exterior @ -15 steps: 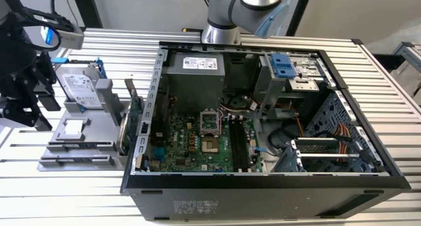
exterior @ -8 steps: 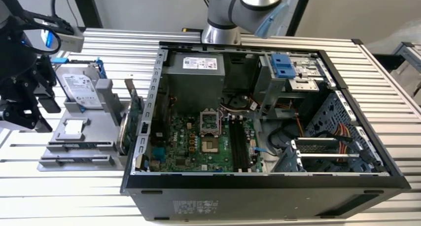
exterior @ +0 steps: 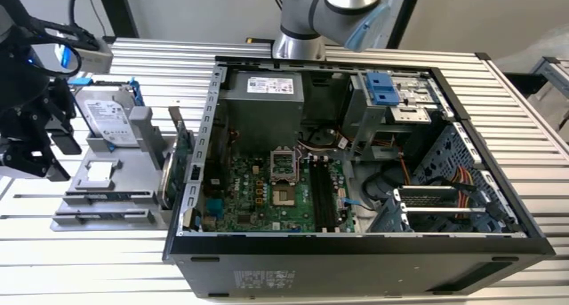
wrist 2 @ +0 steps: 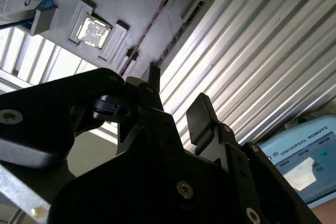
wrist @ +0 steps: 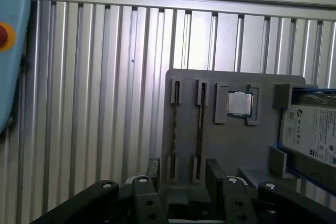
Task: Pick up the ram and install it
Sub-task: 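Pick up the ram and move it above insertion slot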
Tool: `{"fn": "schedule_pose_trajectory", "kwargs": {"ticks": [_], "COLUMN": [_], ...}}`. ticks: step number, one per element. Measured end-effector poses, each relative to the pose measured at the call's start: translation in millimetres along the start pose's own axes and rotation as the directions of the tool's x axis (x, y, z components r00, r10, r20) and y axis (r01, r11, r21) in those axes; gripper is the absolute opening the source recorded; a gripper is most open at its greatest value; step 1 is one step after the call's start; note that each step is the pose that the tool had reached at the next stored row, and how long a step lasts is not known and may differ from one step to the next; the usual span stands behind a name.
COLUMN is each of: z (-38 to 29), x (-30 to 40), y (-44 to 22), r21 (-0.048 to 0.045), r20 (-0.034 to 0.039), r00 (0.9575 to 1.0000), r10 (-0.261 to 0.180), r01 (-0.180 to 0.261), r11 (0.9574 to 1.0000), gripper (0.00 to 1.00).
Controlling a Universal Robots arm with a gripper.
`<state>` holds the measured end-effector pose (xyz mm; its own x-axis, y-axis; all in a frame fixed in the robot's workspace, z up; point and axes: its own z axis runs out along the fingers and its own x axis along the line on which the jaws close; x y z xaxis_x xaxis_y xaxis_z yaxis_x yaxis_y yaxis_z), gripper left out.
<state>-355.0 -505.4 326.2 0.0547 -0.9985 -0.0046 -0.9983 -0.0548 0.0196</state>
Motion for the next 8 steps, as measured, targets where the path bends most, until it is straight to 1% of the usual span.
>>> {"fn": "schedule_pose_trajectory", "kwargs": {"ticks": [8], "z": [3.2], "x": [2.7], "y": [0.0], "r21": [0.0], "r20": [0.0], "r00": [1.0], "r10": [0.0], "r01": [0.0], "r11": [1.0], "gripper": [1.0]}}
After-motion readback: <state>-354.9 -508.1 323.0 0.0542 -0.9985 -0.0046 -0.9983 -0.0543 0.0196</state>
